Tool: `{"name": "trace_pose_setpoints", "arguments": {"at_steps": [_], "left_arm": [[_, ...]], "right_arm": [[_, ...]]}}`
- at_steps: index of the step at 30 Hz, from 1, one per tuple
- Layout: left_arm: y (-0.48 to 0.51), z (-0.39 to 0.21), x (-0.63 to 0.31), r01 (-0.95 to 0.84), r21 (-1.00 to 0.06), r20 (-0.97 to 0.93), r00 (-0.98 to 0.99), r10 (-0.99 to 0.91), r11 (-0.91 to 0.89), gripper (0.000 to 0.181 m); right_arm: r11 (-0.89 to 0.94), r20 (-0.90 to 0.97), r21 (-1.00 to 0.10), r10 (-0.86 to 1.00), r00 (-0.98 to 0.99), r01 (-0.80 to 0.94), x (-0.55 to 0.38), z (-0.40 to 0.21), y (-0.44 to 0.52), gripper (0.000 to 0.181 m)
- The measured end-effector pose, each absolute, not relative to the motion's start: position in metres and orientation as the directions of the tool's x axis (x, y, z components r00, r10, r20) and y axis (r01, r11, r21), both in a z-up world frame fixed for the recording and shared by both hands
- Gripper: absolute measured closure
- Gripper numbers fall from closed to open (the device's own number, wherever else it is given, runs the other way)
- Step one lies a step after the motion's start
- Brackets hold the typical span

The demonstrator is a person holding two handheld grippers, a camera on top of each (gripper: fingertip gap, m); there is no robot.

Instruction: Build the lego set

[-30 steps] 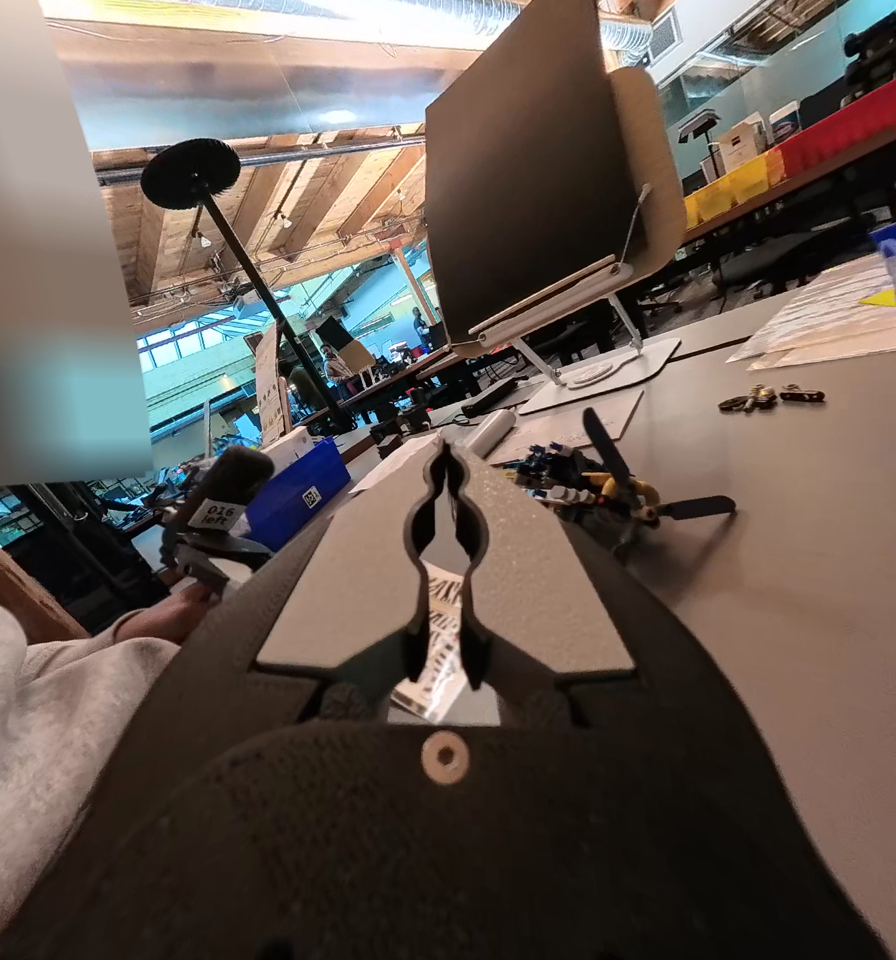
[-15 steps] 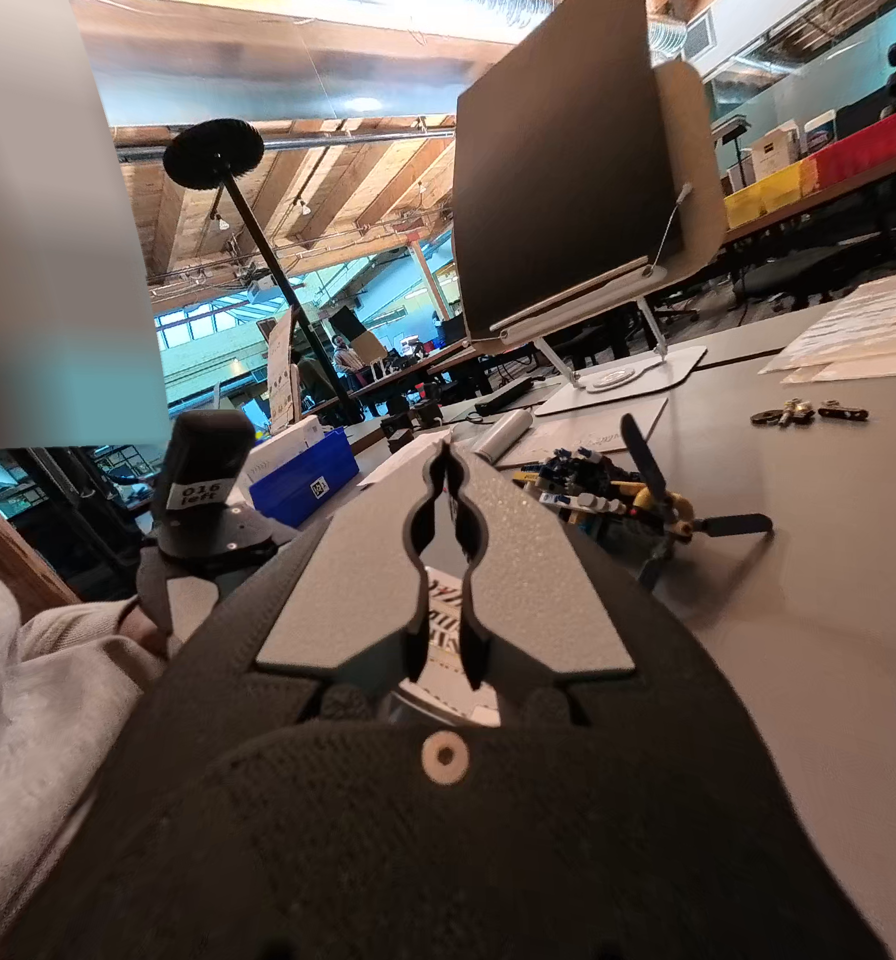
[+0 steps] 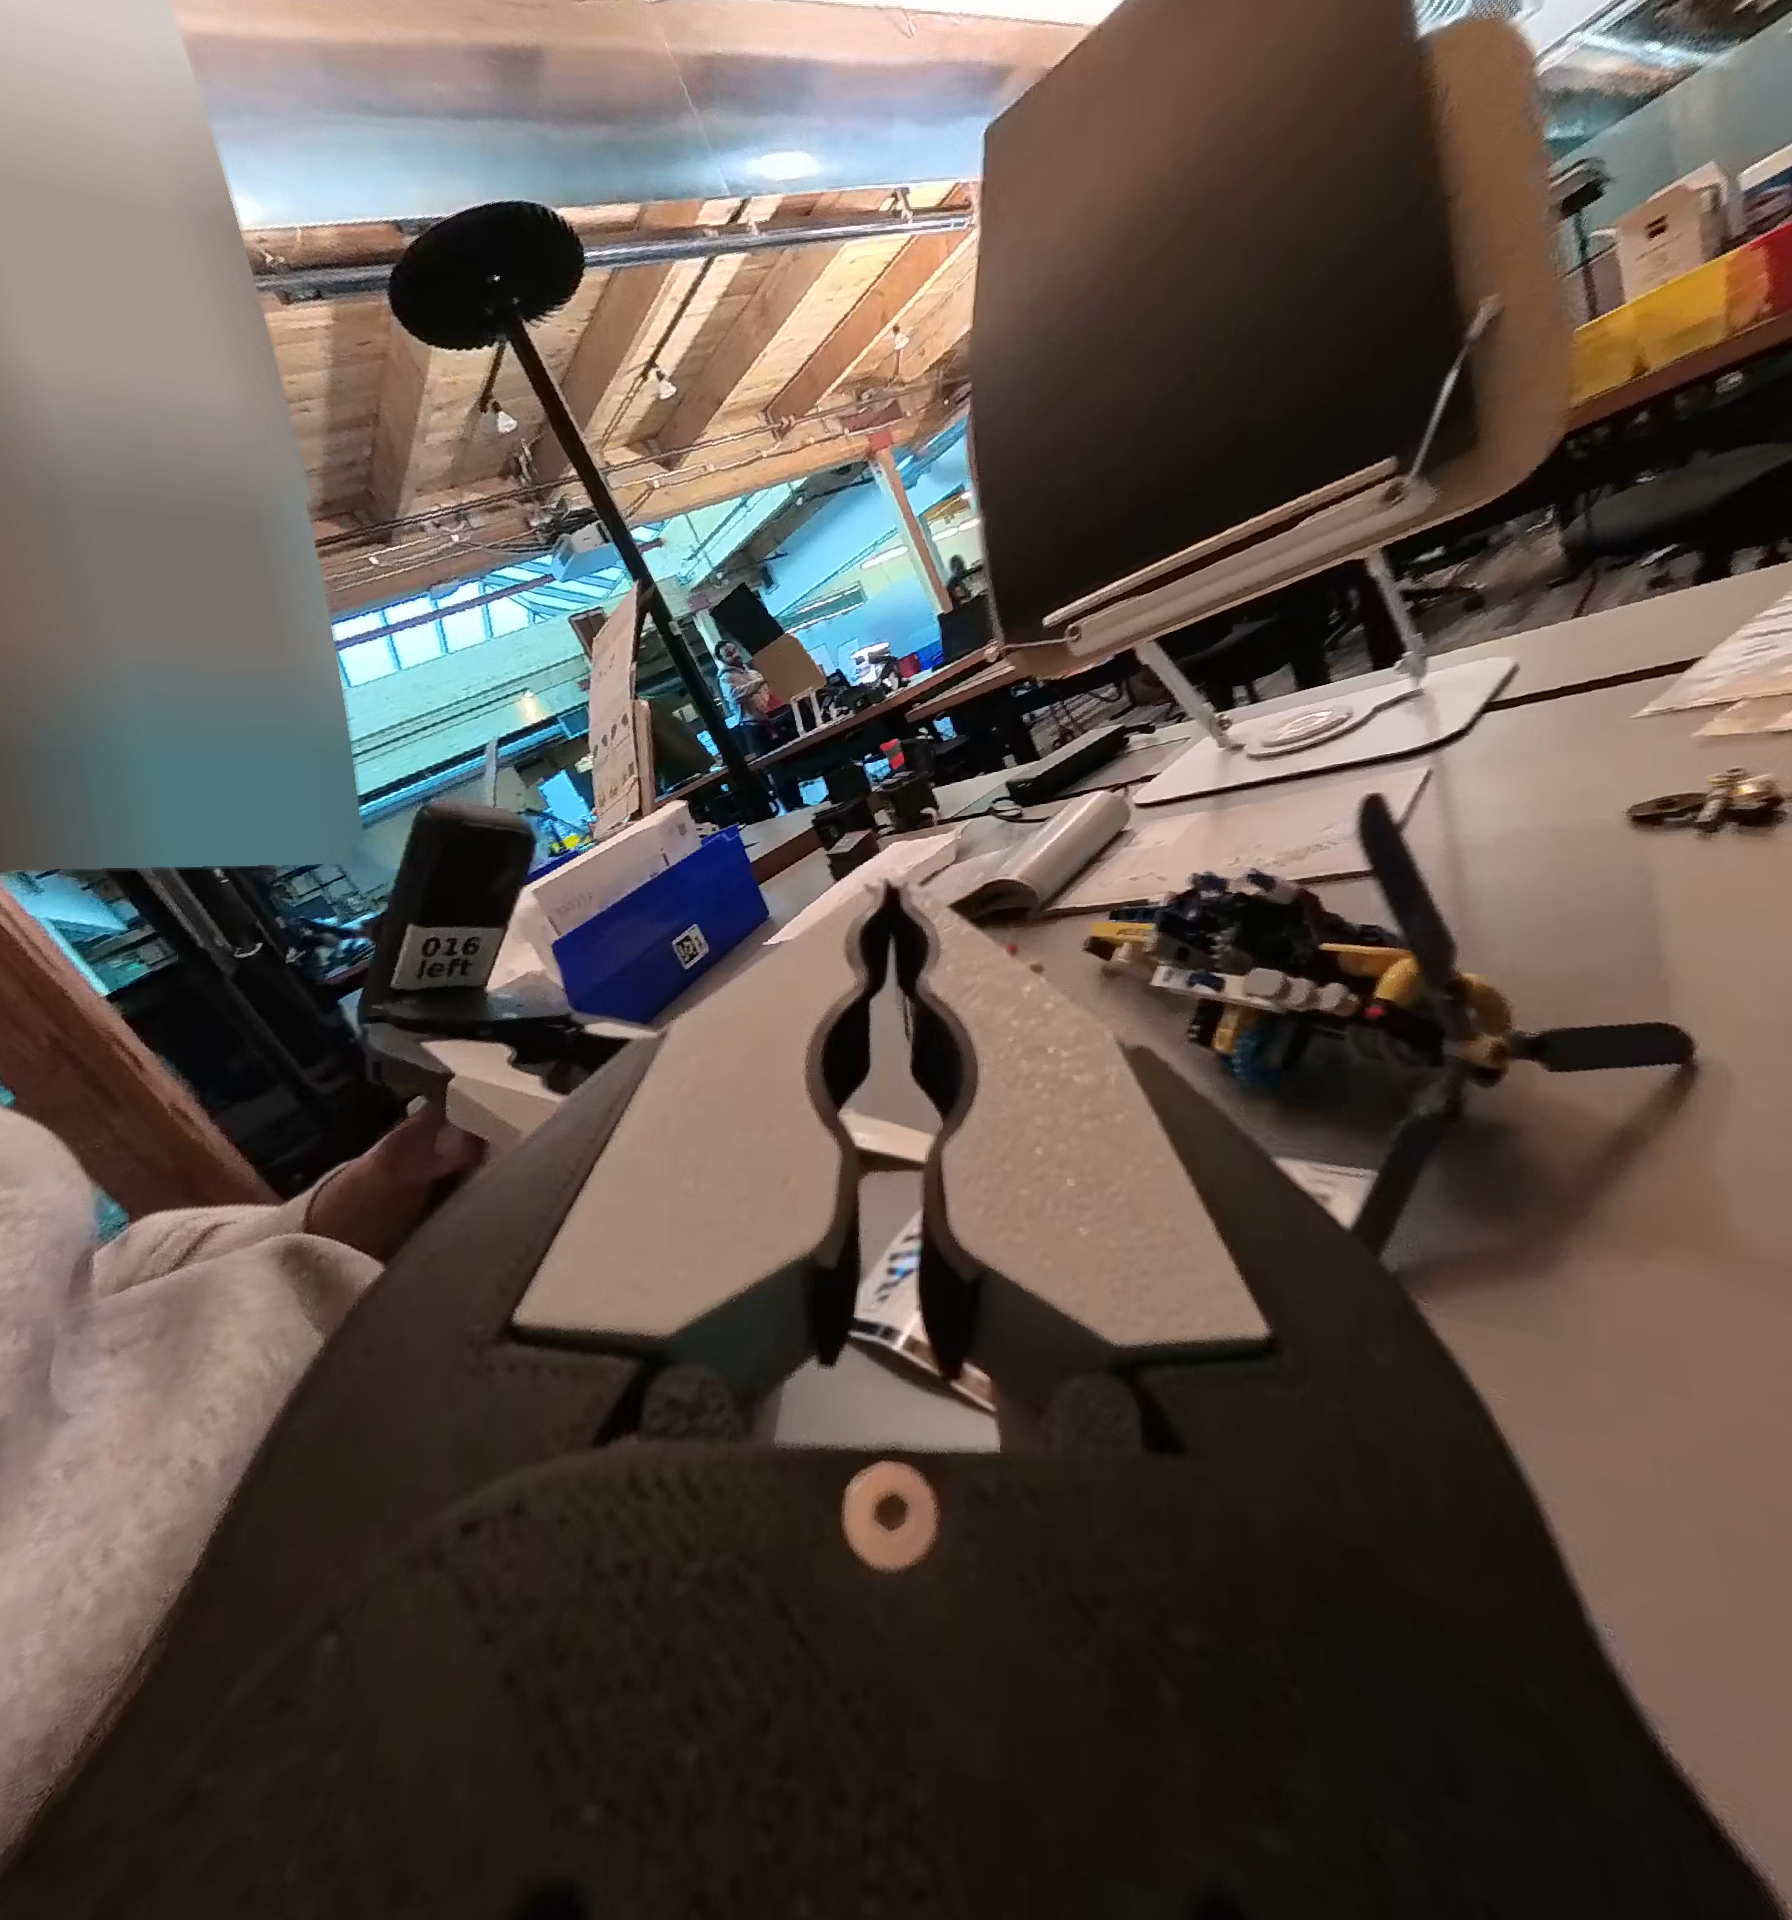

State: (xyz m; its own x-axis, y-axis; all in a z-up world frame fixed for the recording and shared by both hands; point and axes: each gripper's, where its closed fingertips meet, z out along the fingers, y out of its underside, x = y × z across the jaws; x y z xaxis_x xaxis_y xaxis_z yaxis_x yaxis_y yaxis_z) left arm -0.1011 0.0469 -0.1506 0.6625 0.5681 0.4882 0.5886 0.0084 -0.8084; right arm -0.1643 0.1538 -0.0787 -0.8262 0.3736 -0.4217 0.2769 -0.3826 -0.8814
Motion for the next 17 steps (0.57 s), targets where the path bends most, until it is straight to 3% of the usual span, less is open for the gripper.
{"name": "trace_pose_setpoints", "arguments": {"at_steps": [5,9,13,17], "left_arm": [[0.045,-0.148,-0.100,0.609,-0.790,0.550,0.651,0.522,0.073,0.110],[0.043,-0.137,-0.096,0.654,-0.737,0.660,0.639,0.396,0.171,0.118],[0.037,-0.111,-0.089,0.738,-0.585,0.798,0.597,0.079,0.336,0.127],[0.020,-0.100,-0.087,0.826,-0.417,0.850,0.502,-0.161,0.379,0.137]], "right_arm": [[-0.331,-0.369,-0.906,0.317,-0.873,0.263,-0.148,-0.079,0.126,0.181],[-0.312,-0.143,-0.949,0.294,-0.945,0.046,-0.126,-0.061,0.108,0.181],[-0.136,0.289,-0.938,0.193,-0.938,-0.318,-0.082,-0.064,0.070,0.181],[-0.114,0.373,-0.917,0.099,-0.922,-0.383,-0.060,-0.068,0.053,0.181]]}}
